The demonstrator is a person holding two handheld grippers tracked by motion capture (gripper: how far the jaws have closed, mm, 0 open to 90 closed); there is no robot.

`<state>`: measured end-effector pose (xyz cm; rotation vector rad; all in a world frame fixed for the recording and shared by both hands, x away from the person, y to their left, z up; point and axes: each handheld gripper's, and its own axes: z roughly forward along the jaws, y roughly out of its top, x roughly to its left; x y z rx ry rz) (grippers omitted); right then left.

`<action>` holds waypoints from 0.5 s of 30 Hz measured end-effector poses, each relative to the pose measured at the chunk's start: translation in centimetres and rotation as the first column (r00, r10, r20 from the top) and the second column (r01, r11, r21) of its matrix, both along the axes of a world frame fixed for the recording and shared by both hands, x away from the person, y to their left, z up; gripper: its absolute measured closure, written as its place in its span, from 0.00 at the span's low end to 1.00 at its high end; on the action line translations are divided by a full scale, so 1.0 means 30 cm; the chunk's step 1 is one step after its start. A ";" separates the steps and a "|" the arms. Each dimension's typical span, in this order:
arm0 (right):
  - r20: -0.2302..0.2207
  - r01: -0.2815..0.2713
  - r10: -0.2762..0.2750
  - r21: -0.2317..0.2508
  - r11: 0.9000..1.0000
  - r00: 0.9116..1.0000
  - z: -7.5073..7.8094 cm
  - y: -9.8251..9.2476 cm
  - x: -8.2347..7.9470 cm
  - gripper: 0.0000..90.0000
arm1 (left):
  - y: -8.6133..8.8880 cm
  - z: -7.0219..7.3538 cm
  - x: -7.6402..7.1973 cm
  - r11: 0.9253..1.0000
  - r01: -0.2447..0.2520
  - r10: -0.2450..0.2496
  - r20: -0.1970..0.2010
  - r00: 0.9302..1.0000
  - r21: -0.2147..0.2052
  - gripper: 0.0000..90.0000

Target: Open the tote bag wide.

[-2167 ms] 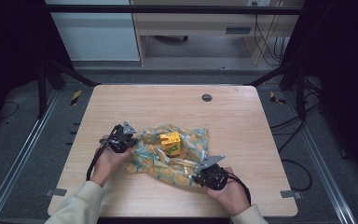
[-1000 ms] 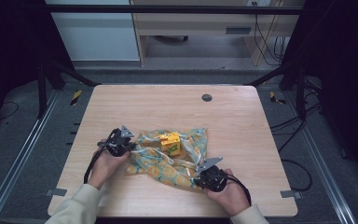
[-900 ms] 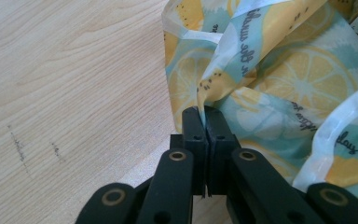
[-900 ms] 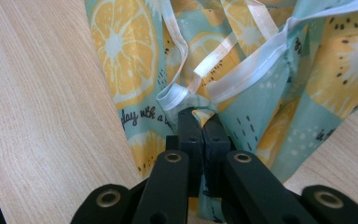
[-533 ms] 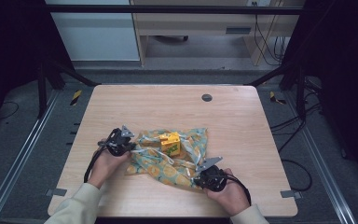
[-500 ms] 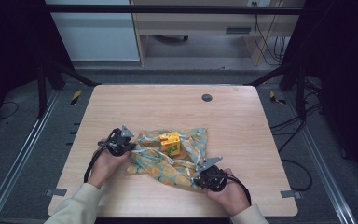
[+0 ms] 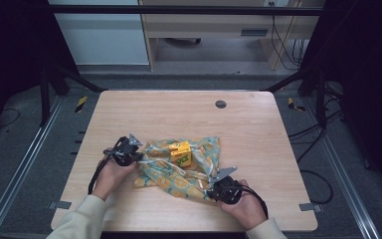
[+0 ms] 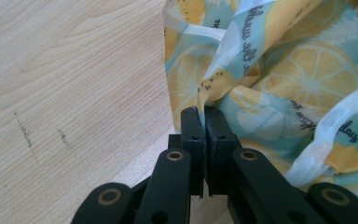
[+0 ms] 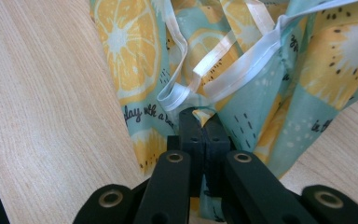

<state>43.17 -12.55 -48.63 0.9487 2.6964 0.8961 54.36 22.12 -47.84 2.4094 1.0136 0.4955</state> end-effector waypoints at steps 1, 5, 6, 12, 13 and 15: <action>-0.001 0.000 0.000 0.001 1.000 1.000 0.001 0.001 -0.001 1.00 | 0.000 0.000 0.001 1.000 -0.001 0.001 0.001 1.000 0.004 0.98; -0.001 -0.011 0.011 -0.002 1.000 1.000 0.002 0.009 -0.006 1.00 | 0.001 0.003 0.007 1.000 -0.003 0.003 0.000 1.000 0.008 0.98; -0.003 -0.010 0.010 0.001 1.000 1.000 0.003 0.011 -0.007 1.00 | 0.001 0.002 0.007 1.000 -0.003 0.003 0.002 1.000 0.007 0.98; 0.019 -0.003 0.002 0.026 1.000 1.000 0.008 0.005 0.000 0.97 | 0.004 0.015 -0.001 1.000 0.002 -0.002 0.031 1.000 0.003 0.98; 0.031 -0.001 0.000 0.038 0.999 1.000 0.011 0.004 0.001 0.96 | 0.007 0.019 -0.002 1.000 0.003 -0.003 0.034 0.999 0.000 0.97; 0.045 0.005 -0.008 0.047 0.999 0.999 0.018 0.001 0.000 0.95 | 0.011 0.025 -0.005 1.000 0.003 -0.003 0.038 0.999 -0.006 0.97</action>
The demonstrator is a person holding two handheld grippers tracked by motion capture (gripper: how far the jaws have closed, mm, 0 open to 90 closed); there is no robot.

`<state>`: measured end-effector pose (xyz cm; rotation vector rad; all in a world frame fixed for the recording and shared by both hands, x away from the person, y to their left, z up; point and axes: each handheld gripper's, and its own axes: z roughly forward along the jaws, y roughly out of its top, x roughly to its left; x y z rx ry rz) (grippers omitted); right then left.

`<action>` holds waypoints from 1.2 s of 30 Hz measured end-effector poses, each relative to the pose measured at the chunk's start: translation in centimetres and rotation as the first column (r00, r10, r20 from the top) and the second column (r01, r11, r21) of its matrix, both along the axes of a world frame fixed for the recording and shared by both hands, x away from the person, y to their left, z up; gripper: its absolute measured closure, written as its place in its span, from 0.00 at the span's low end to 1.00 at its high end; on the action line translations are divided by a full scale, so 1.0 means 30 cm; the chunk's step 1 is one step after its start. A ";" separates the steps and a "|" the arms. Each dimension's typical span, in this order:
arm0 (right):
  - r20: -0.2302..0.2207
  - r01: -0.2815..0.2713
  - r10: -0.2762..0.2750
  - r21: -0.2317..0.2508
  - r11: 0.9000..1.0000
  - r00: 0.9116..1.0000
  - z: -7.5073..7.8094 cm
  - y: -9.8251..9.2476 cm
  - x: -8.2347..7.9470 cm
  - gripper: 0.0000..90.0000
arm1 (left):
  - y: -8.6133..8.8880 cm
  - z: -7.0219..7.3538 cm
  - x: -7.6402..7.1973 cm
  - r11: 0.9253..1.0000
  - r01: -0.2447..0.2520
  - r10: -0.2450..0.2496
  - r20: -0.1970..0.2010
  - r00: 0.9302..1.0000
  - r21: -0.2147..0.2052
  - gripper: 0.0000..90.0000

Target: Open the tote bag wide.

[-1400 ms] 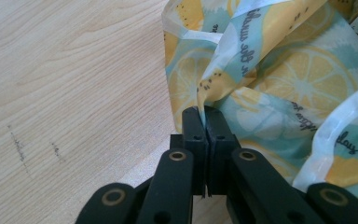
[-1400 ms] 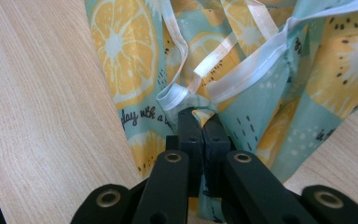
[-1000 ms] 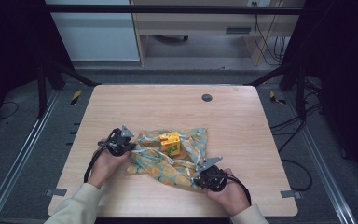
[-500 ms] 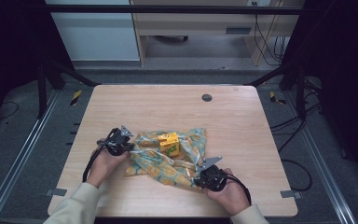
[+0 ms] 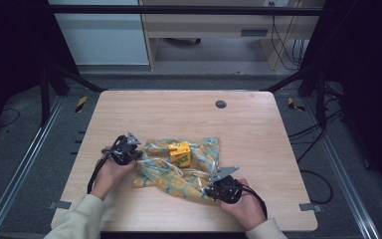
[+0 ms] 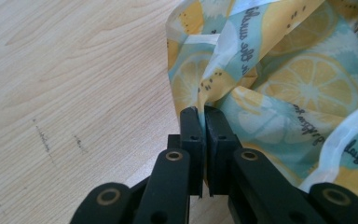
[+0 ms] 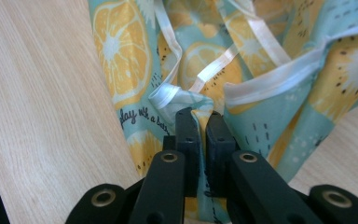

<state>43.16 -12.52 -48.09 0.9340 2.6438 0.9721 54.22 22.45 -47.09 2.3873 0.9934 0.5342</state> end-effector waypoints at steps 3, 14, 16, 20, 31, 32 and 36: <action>0.033 0.014 -0.015 0.022 1.000 0.999 0.012 0.001 -0.001 0.91 | 0.002 0.009 -0.008 1.000 0.009 -0.009 0.009 1.000 -0.008 0.96; 0.203 0.089 -0.114 0.132 0.987 0.972 0.078 0.001 -0.005 0.48 | 0.016 0.114 -0.059 0.993 -0.048 0.065 0.162 0.985 -0.104 0.53; 0.259 0.121 -0.159 0.157 0.980 0.953 0.099 -0.006 -0.008 0.41 | 0.018 0.135 -0.078 0.990 -0.055 0.079 0.183 0.980 -0.132 0.46; 0.312 0.166 -0.218 0.185 0.969 0.925 0.122 -0.024 -0.008 0.30 | 0.013 0.159 -0.119 0.983 -0.052 0.089 0.206 0.975 -0.176 0.36; 0.317 0.291 -0.343 0.201 0.935 0.884 0.138 -0.062 0.006 0.17 | 0.057 0.178 -0.247 0.978 -0.045 0.090 0.217 0.972 -0.205 0.20; 0.316 0.303 -0.355 0.204 0.931 0.880 0.139 -0.068 0.008 0.17 | 0.068 0.177 -0.252 0.978 -0.050 0.095 0.217 0.971 -0.204 0.20; 0.309 0.338 -0.394 0.222 0.915 0.866 0.141 -0.092 0.015 0.15 | 0.117 0.171 -0.260 0.973 -0.085 0.130 0.210 0.969 -0.213 0.17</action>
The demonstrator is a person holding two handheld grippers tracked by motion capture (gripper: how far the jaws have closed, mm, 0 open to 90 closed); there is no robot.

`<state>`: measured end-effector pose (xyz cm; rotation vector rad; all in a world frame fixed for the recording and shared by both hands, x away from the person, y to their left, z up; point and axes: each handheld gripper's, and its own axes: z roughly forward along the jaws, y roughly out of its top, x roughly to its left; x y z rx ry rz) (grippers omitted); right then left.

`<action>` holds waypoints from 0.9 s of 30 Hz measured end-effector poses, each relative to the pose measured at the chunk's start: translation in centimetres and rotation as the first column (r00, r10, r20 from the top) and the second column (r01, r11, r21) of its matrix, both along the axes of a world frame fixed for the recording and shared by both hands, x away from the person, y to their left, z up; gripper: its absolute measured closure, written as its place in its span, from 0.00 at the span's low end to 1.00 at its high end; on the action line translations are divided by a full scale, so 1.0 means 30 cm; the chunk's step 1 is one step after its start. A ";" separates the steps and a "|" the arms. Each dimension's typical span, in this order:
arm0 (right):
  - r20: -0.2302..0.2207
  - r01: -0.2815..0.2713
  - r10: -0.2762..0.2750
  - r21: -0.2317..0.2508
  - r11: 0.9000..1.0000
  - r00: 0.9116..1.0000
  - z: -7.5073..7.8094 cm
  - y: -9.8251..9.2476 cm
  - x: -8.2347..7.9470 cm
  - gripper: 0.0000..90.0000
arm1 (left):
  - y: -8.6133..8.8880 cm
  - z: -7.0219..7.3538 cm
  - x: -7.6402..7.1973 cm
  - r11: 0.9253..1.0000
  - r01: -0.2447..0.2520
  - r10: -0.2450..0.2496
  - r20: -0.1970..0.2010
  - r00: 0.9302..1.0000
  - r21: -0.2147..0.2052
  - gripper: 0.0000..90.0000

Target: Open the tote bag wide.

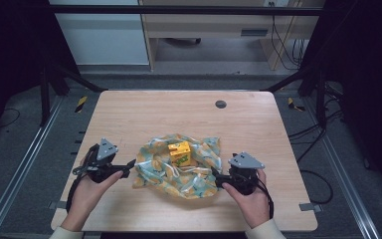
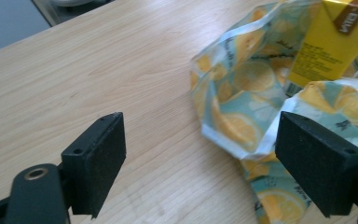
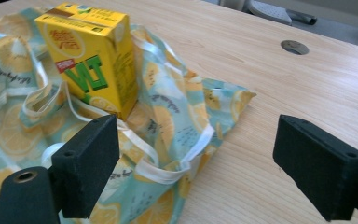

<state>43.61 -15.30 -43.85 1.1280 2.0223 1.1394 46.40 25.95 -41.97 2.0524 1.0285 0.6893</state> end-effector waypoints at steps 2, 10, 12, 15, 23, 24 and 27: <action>-0.005 0.013 -0.013 0.002 1.000 1.000 -0.001 -0.006 0.003 0.14 | 0.025 -0.004 -0.003 1.000 -0.023 0.023 0.000 1.000 -0.012 0.17; -0.029 0.051 -0.051 -0.002 0.999 0.998 -0.009 -0.035 0.014 0.12 | 0.111 -0.024 0.003 0.996 -0.087 0.087 -0.005 0.996 -0.024 0.15; -0.035 0.063 -0.063 -0.001 0.998 0.997 -0.012 -0.047 0.019 0.12 | 0.132 -0.031 0.007 0.995 -0.099 0.098 -0.011 0.995 -0.029 0.14; -0.049 0.083 -0.083 0.002 0.997 0.995 -0.019 -0.072 0.029 0.11 | 0.154 -0.039 0.012 0.993 -0.114 0.113 -0.015 0.993 -0.026 0.14; -0.094 0.153 -0.152 0.010 0.988 0.984 -0.046 -0.153 0.059 0.09 | 0.226 -0.071 0.029 0.988 -0.151 0.150 -0.038 0.988 -0.020 0.13; -0.101 0.158 -0.156 0.011 0.987 0.983 -0.049 -0.159 0.062 0.09 | 0.234 -0.075 0.030 0.988 -0.153 0.152 -0.042 0.987 -0.014 0.12; -0.124 0.173 -0.172 0.001 0.985 0.977 -0.063 -0.180 0.076 0.08 | 0.254 -0.088 0.035 0.987 -0.163 0.162 -0.049 0.986 -0.006 0.12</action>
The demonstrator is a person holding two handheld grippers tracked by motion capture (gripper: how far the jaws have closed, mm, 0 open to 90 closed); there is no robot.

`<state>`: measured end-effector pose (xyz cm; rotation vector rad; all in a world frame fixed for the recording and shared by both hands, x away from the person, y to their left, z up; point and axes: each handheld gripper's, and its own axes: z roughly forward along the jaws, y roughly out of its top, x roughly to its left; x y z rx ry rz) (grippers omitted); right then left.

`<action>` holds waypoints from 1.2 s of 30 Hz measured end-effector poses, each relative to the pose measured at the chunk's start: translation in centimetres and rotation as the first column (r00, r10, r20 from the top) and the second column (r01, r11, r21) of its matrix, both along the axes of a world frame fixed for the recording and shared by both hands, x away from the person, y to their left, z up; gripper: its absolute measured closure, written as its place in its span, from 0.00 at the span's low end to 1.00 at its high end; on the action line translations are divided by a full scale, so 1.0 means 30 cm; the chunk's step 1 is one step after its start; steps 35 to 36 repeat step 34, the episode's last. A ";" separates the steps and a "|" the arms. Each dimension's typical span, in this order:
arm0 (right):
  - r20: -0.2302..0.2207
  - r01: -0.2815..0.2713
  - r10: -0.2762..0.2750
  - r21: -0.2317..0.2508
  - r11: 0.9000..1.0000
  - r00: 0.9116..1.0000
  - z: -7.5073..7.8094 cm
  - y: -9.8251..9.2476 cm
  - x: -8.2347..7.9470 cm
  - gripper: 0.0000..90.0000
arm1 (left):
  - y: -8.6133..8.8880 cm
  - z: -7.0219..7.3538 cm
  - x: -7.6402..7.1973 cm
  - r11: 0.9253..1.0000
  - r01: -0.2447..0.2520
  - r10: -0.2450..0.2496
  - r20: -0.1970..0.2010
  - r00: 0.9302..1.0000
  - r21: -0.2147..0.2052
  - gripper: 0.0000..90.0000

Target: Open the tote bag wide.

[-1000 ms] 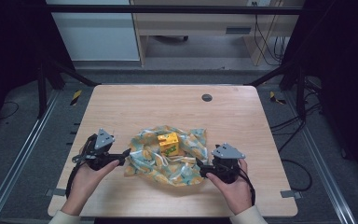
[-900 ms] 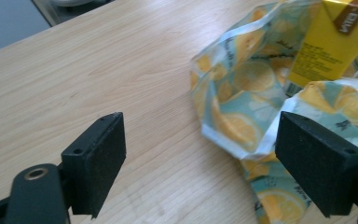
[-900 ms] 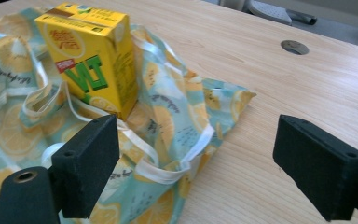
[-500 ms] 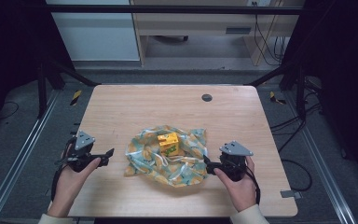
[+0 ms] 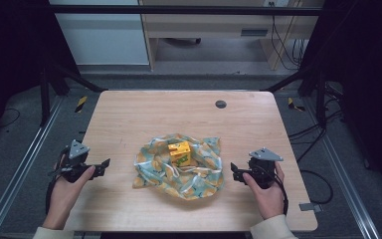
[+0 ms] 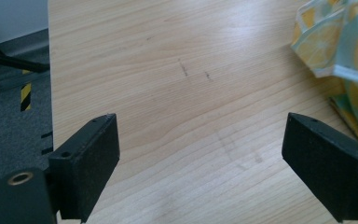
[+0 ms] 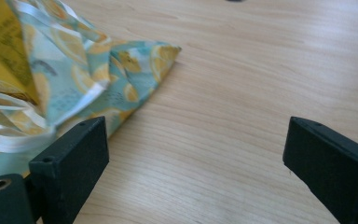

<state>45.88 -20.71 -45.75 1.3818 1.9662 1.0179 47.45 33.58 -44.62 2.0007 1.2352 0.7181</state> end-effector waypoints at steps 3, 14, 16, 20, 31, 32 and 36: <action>-0.026 0.005 -0.005 -0.008 1.000 1.000 -0.012 -0.014 0.008 0.07 | 0.017 -0.009 0.003 1.000 -0.007 0.007 -0.007 1.000 0.003 0.11; -0.099 0.004 -0.007 -0.031 1.000 0.995 -0.050 -0.046 0.032 0.07 | 0.058 -0.046 0.019 1.000 -0.012 0.013 -0.025 1.000 0.026 0.11; -0.110 0.011 -0.014 -0.029 1.000 0.994 -0.058 -0.055 0.038 0.08 | 0.063 -0.052 0.023 0.999 -0.009 0.011 -0.041 0.999 0.040 0.11; -0.149 0.023 -0.027 -0.030 0.999 0.988 -0.073 -0.075 0.046 0.09 | 0.057 -0.071 0.028 0.998 0.006 0.001 -0.107 0.994 0.064 0.11; -0.224 0.023 -0.032 -0.043 0.999 0.974 -0.099 -0.086 0.050 0.10 | 0.028 -0.100 0.022 0.993 0.024 -0.005 -0.160 0.987 0.115 0.11; -0.222 0.020 -0.029 -0.045 0.999 0.975 -0.098 -0.084 0.050 0.10 | 0.026 -0.100 0.021 0.993 0.025 -0.007 -0.156 0.988 0.114 0.10; -0.225 0.009 -0.018 -0.040 0.999 0.974 -0.098 -0.080 0.049 0.10 | 0.021 -0.103 0.021 0.993 0.031 -0.013 -0.154 0.988 0.114 0.10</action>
